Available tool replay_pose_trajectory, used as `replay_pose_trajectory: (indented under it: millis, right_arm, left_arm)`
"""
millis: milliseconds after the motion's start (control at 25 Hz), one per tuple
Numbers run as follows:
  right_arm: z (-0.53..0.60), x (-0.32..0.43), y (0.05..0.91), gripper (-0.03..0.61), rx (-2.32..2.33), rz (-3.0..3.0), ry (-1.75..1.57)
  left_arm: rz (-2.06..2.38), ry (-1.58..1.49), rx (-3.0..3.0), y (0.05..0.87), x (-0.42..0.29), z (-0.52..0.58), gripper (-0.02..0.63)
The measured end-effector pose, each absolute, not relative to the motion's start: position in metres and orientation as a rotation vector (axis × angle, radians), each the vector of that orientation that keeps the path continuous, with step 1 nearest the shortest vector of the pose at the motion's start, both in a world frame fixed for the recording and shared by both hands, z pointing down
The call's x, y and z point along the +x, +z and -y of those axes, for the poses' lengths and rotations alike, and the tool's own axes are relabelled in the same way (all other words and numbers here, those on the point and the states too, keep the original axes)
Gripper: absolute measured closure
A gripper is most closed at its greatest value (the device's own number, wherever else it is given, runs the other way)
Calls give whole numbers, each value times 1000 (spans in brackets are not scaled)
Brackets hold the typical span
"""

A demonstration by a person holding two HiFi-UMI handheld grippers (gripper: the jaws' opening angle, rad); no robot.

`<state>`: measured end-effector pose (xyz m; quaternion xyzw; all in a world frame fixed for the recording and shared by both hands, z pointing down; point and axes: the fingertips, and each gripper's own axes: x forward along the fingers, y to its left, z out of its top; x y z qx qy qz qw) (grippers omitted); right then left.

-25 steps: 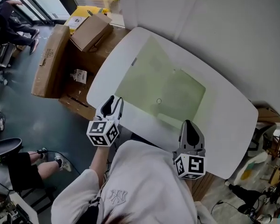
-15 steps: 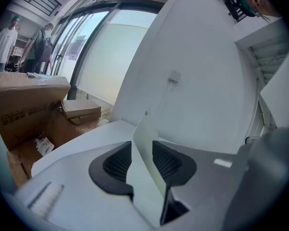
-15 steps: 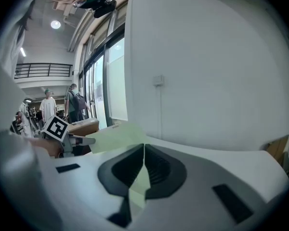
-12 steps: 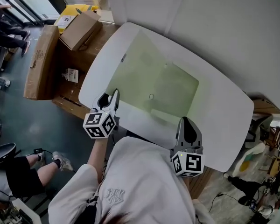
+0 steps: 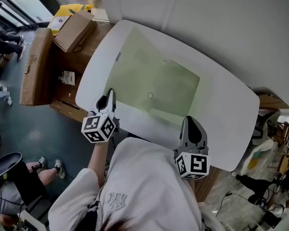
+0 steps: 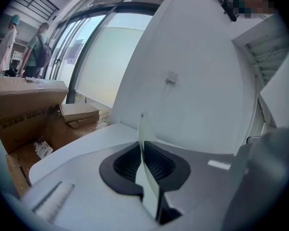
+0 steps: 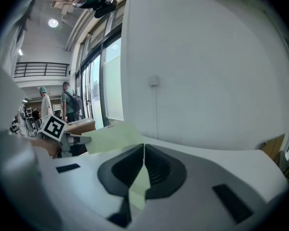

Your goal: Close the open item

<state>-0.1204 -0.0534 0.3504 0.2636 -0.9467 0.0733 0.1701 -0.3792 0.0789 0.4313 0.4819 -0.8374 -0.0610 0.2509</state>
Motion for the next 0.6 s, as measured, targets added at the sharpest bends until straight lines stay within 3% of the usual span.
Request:
replay_pose_trajectory:
  millis: [600]
  right_arm:
    - [57, -103, 353, 568, 796, 2685, 251]
  left_arm:
    - [2297, -122, 1425, 403, -350, -59, 603]
